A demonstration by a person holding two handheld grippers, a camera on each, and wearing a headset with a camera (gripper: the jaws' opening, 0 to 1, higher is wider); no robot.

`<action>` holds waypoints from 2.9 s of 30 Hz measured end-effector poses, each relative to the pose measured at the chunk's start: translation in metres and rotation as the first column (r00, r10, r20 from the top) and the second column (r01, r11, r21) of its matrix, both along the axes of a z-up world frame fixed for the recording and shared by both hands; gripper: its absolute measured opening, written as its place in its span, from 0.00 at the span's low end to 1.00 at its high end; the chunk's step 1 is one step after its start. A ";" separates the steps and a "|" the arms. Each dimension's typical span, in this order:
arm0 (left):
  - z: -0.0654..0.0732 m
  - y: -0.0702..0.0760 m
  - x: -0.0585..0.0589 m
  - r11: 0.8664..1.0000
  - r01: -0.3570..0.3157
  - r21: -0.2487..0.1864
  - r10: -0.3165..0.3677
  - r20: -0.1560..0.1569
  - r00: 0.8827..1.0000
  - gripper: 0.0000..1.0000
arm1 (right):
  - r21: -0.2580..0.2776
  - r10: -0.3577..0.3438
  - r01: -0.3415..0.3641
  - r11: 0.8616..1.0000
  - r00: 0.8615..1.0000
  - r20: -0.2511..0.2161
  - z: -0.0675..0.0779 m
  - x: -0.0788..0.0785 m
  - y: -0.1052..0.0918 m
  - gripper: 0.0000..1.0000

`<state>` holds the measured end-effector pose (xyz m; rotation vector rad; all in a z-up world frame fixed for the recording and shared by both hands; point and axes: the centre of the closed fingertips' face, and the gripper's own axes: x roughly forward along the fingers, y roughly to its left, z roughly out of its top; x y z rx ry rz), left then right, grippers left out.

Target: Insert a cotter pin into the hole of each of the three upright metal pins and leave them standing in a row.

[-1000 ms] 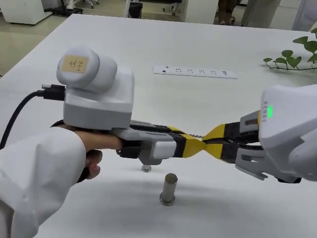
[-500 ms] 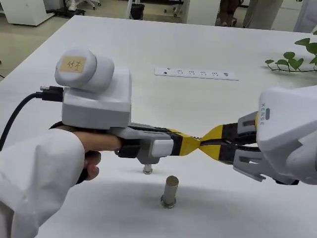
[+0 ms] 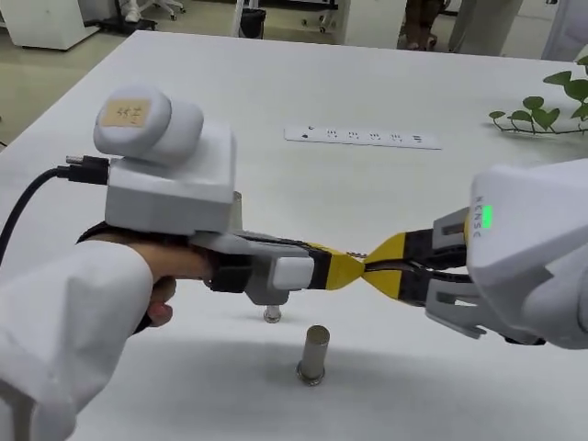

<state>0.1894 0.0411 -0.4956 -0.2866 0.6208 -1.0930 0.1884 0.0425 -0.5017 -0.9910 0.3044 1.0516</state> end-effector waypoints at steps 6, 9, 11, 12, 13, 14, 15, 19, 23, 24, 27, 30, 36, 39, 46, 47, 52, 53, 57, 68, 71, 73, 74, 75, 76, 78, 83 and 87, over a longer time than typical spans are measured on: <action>0.000 0.001 -0.002 1.000 -0.002 -0.010 0.001 -0.017 1.000 0.00 | 0.010 -0.005 0.005 1.000 1.000 -0.018 0.001 -0.002 0.001 0.00; -0.002 0.001 -0.005 1.000 0.009 0.003 -0.009 -0.013 1.000 0.00 | -0.005 0.007 -0.008 1.000 0.999 -0.038 -0.002 -0.005 0.002 0.00; -0.005 0.001 -0.006 1.000 0.012 0.020 -0.012 -0.002 1.000 0.00 | -0.001 0.001 -0.002 1.000 0.999 -0.049 -0.003 -0.007 0.002 0.00; -0.006 0.001 -0.007 0.999 0.014 0.029 -0.014 0.001 1.000 0.00 | 0.000 0.003 -0.003 1.000 0.999 -0.046 -0.004 -0.007 0.004 0.00; -0.007 0.002 -0.008 0.999 0.019 0.031 -0.019 -0.001 1.000 0.00 | -0.005 -0.002 0.002 1.000 0.999 -0.047 -0.005 -0.008 0.003 0.00; -0.008 0.002 -0.009 0.999 0.021 0.034 -0.021 0.001 1.000 0.00 | -0.007 -0.013 0.012 1.000 0.999 -0.051 -0.005 -0.008 0.002 0.02; -0.008 0.002 -0.009 0.999 0.022 0.037 -0.022 0.003 1.000 0.00 | -0.001 -0.015 0.015 1.000 0.998 -0.053 -0.005 -0.008 0.002 0.06; -0.009 0.005 -0.010 0.999 0.020 0.045 -0.021 0.014 1.000 0.00 | 0.026 -0.022 0.024 0.999 0.996 -0.085 -0.005 -0.009 0.000 0.13; -0.008 0.010 -0.010 0.999 0.004 0.047 -0.004 0.010 1.000 0.00 | 0.055 -0.046 0.053 0.997 0.991 -0.125 -0.007 -0.008 -0.004 0.18; -0.006 0.012 -0.009 0.999 0.002 0.048 -0.003 0.028 1.000 0.00 | 0.067 -0.049 0.058 0.996 0.990 -0.135 -0.006 -0.008 -0.005 0.19; -0.004 0.017 -0.010 0.999 0.007 0.051 -0.010 0.054 0.999 0.00 | 0.096 -0.051 0.069 0.993 0.983 -0.175 -0.006 -0.009 -0.006 0.20; -0.004 0.020 -0.010 0.998 0.012 0.054 -0.016 0.067 0.998 0.00 | 0.133 -0.054 0.087 0.987 0.972 -0.231 -0.007 -0.011 -0.005 0.21; -0.001 0.024 -0.013 0.997 0.040 0.064 -0.048 0.125 0.991 0.00 | 0.202 -0.015 0.087 0.975 0.944 -0.330 -0.008 -0.017 -0.003 0.20; 0.000 0.024 -0.016 0.994 0.071 0.078 -0.083 0.173 0.981 0.00 | 0.224 -0.002 0.089 0.971 0.932 -0.363 -0.007 -0.020 -0.001 0.20; 0.013 0.018 -0.024 0.987 0.139 0.081 -0.157 0.314 0.936 0.00 | 0.258 0.035 0.087 0.962 0.901 -0.433 -0.008 -0.026 0.004 0.19; 0.014 0.017 -0.025 0.986 0.146 0.084 -0.166 0.322 0.932 0.00 | 0.258 0.039 0.082 0.963 0.900 -0.434 -0.008 -0.027 0.005 0.18; 0.021 0.013 -0.032 0.980 0.186 0.078 -0.201 0.371 0.907 0.00 | 0.289 0.072 0.078 0.954 0.877 -0.474 -0.006 -0.034 0.011 0.17; 0.023 0.012 -0.033 0.979 0.190 0.076 -0.204 0.375 0.904 0.00 | 0.302 0.078 0.081 0.950 0.873 -0.482 -0.005 -0.035 0.012 0.17; 0.025 0.010 -0.038 0.970 0.224 0.094 -0.243 0.405 0.882 0.00 | 0.320 0.092 0.079 0.944 0.868 -0.487 -0.002 -0.036 0.014 0.11; 0.018 0.009 -0.043 0.954 0.266 0.142 -0.301 0.411 0.861 0.00 | 0.313 0.123 0.051 0.948 0.851 -0.511 -0.004 -0.045 0.014 0.00; 0.017 0.009 -0.045 0.950 0.274 0.149 -0.311 0.410 0.857 0.00 | 0.309 0.131 0.040 0.950 0.848 -0.514 -0.005 -0.047 0.013 0.00; 0.015 0.009 -0.046 0.947 0.282 0.156 -0.321 0.406 0.855 0.00 | 0.300 0.139 0.025 0.954 0.848 -0.512 -0.005 -0.049 0.013 0.00; 0.014 0.009 -0.047 0.944 0.286 0.162 -0.328 0.405 0.853 0.00 | 0.296 0.142 0.018 0.955 0.848 -0.511 -0.006 -0.050 0.013 0.00; 0.012 0.008 -0.048 0.939 0.295 0.175 -0.342 0.401 0.850 0.00 | 0.290 0.144 0.012 0.957 0.848 -0.510 -0.006 -0.050 0.013 0.00; 0.010 0.008 -0.049 0.935 0.303 0.183 -0.352 0.397 0.848 0.00 | 0.283 0.151 -0.001 0.959 0.846 -0.511 -0.006 -0.052 0.013 0.00; 0.006 0.008 -0.052 0.924 0.323 0.205 -0.380 0.393 0.837 0.00 | 0.273 0.158 -0.013 0.962 0.839 -0.520 -0.007 -0.055 0.012 0.00; 0.004 0.006 -0.056 0.913 0.349 0.213 -0.406 0.378 0.832 0.00 | 0.253 0.160 -0.017 0.967 0.816 -0.555 -0.011 -0.061 0.011 0.00; 0.002 0.006 -0.059 0.907 0.362 0.215 -0.419 0.374 0.827 0.00 | 0.245 0.173 -0.039 0.969 0.815 -0.552 -0.012 -0.065 0.011 0.00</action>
